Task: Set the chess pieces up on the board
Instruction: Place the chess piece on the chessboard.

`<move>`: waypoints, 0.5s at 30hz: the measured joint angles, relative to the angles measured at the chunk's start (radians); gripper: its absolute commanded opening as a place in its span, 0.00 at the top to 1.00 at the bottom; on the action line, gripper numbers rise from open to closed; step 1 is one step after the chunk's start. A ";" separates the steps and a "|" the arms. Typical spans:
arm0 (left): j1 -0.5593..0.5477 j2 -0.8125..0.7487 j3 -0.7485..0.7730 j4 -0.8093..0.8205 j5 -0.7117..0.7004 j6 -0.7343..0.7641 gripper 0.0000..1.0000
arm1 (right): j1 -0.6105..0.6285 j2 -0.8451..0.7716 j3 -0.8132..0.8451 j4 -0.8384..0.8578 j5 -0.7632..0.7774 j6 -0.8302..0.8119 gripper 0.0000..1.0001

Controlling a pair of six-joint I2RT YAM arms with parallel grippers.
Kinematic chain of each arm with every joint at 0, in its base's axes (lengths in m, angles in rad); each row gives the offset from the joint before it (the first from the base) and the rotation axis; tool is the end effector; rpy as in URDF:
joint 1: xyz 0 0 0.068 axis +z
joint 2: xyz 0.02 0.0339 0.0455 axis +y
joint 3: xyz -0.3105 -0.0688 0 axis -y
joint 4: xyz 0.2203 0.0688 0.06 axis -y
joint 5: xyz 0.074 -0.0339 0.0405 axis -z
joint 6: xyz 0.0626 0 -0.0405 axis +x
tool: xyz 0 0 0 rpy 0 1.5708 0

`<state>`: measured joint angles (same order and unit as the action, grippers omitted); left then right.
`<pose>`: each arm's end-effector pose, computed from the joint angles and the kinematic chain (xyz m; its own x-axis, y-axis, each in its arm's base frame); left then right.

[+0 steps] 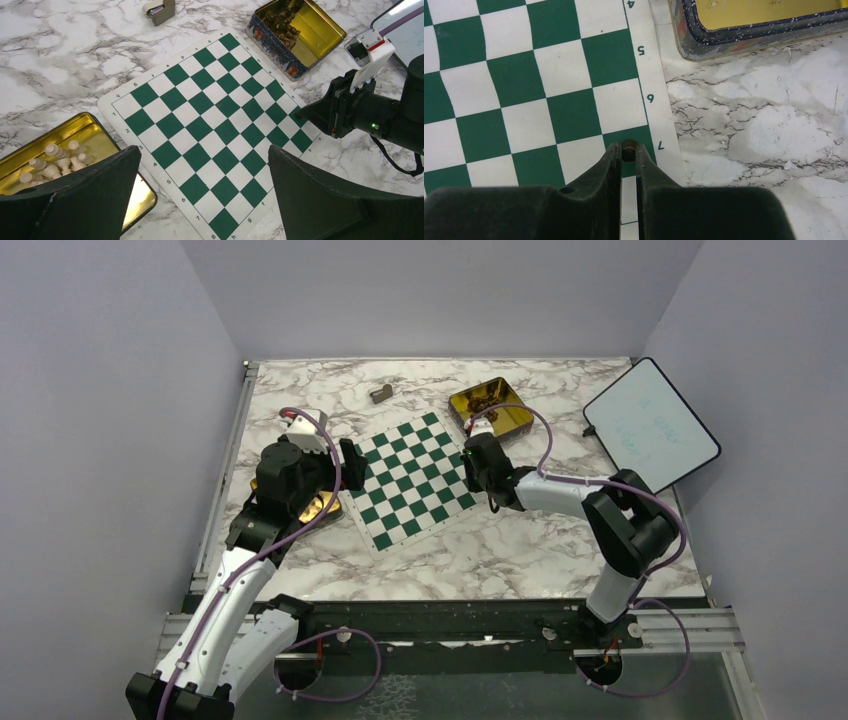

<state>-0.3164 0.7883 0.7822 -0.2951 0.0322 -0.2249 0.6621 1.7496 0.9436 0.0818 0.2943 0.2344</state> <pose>0.1440 -0.0493 0.3518 -0.3507 -0.1197 -0.9288 0.2688 0.9372 -0.2223 0.3040 0.2140 0.2129 -0.6051 -0.1898 -0.7732 -0.2842 0.9587 -0.0130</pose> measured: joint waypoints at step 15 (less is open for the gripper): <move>0.000 -0.007 0.000 -0.001 0.000 0.001 0.01 | 0.000 0.006 0.000 0.000 0.008 0.000 0.63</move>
<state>-0.3164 0.7811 0.7822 -0.2962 0.0322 -0.2237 0.6621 1.7561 0.9432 0.0814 0.3023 0.2344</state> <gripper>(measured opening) 0.990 0.325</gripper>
